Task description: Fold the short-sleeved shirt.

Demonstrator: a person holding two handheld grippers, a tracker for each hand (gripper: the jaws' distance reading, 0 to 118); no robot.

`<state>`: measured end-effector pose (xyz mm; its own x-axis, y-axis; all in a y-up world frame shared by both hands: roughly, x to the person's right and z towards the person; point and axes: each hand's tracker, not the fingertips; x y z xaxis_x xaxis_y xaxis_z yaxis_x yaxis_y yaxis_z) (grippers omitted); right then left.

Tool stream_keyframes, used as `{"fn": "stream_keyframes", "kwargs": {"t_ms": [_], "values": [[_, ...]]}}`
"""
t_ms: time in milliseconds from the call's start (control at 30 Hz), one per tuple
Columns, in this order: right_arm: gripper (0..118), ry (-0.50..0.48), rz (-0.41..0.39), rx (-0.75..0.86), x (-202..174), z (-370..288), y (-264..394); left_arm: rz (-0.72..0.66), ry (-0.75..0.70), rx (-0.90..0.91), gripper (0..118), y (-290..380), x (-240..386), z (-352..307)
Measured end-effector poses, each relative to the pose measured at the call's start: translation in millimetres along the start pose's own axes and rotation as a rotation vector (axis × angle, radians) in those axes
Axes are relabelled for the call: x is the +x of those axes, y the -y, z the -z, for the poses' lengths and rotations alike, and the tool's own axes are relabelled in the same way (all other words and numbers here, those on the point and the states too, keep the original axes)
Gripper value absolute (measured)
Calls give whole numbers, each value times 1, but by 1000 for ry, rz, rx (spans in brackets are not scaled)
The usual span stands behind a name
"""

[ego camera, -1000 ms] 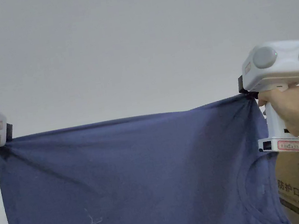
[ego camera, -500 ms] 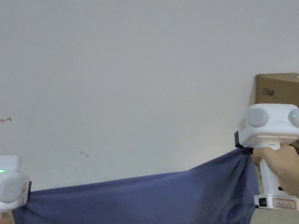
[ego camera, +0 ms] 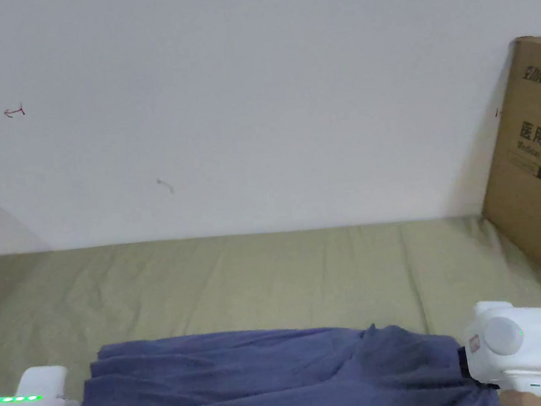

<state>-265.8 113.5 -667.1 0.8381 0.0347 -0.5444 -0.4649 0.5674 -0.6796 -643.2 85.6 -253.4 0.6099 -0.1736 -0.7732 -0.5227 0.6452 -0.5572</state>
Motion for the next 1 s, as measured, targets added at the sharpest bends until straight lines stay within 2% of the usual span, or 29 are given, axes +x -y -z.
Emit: {"fn": "stream_keyframes", "kwargs": {"t_ms": [167,233,333,633,833,1000], "values": [[1,-41,21,32,29,-58,64,-107,51,22,2,51,-26,-56],[1,-42,9,33,36,-84,96,-111,64,25,2,82,-35,-88],[1,-46,-12,29,47,-120,149,-67,45,30,2,127,-45,-126],[1,-70,40,-52,77,-198,317,37,37,18,2,265,-75,-236],[1,-99,69,-135,87,-227,400,38,10,-17,2,332,-90,-272],[1,-108,73,-123,88,-231,417,-26,22,-28,3,353,-92,-280]]}}
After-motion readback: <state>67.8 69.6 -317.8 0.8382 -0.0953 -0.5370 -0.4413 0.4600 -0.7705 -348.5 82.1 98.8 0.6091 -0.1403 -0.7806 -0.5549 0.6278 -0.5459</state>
